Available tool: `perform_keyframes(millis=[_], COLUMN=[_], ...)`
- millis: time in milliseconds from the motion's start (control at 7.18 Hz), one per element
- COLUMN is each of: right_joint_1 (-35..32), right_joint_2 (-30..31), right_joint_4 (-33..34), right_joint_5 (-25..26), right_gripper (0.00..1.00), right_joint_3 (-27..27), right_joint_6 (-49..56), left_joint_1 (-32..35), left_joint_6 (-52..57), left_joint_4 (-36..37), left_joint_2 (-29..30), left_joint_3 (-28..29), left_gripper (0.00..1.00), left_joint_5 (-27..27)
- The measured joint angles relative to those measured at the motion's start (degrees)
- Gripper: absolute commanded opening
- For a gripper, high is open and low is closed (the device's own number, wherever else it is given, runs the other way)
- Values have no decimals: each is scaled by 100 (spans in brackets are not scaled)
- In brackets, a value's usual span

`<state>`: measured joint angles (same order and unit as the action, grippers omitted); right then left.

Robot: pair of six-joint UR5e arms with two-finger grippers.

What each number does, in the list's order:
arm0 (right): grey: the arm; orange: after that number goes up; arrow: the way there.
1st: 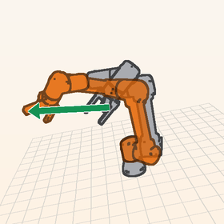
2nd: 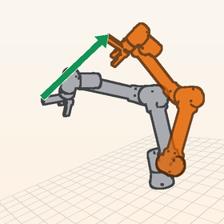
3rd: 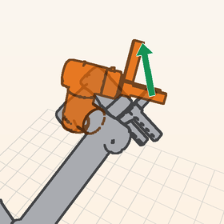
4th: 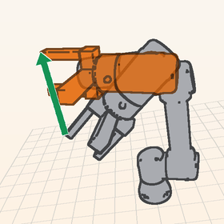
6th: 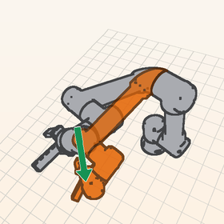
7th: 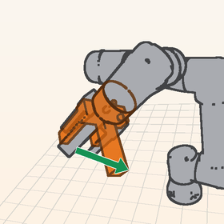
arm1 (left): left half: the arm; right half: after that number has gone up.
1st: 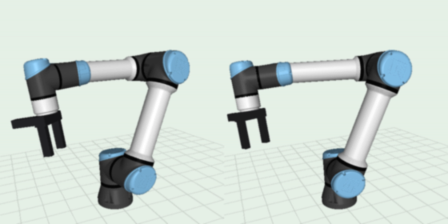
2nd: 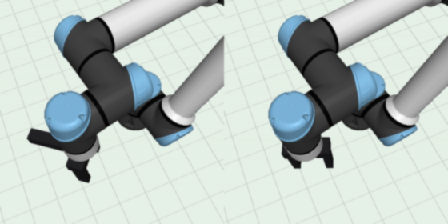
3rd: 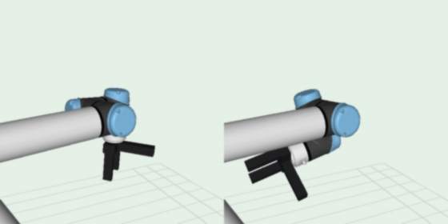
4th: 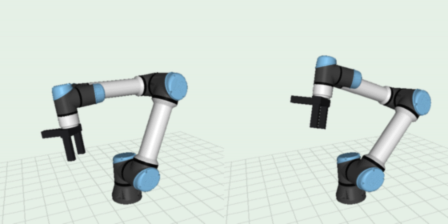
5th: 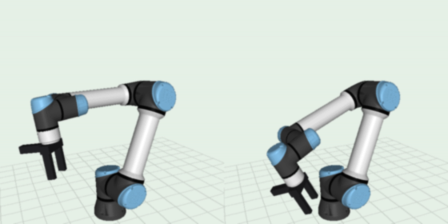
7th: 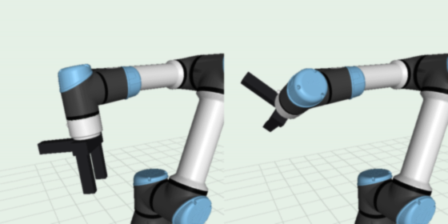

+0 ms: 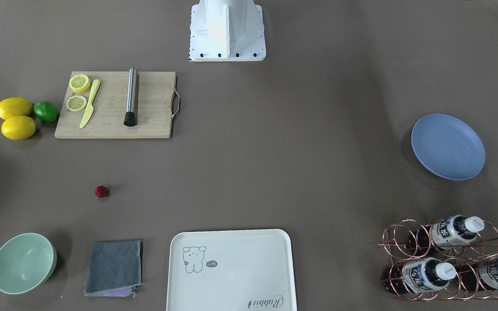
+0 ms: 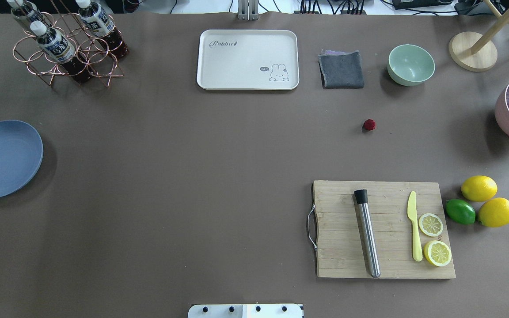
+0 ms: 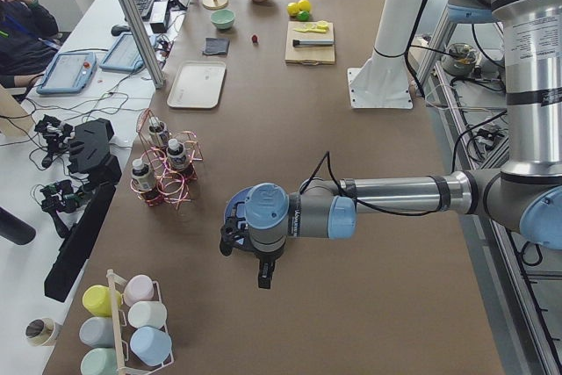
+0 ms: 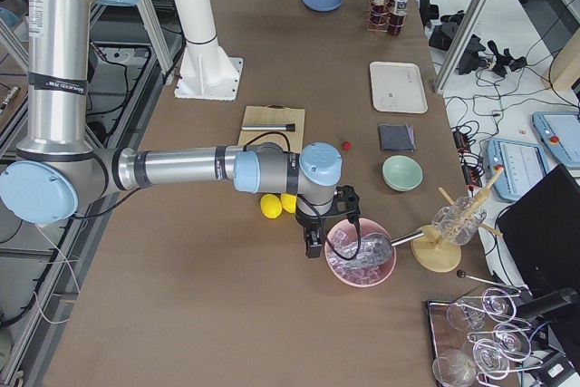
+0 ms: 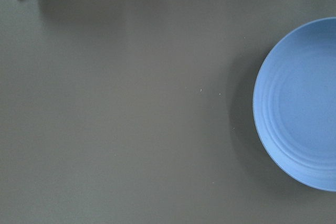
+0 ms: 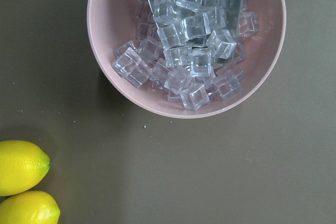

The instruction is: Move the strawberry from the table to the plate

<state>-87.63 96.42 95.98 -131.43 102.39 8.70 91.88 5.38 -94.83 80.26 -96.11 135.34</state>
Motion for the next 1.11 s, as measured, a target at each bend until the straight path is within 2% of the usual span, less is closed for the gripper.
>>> perform_keyframes(millis=[1114], right_joint_1=[0], right_joint_2=[7], right_joint_4=[0], right_joint_5=[-14], right_gripper=[100], right_joint_3=[-19], right_joint_6=[0], left_joint_1=[-40], left_joint_6=[18], left_joint_4=[-20], left_joint_2=[71], left_joint_3=[-124], left_gripper=[98], left_joint_5=[-9])
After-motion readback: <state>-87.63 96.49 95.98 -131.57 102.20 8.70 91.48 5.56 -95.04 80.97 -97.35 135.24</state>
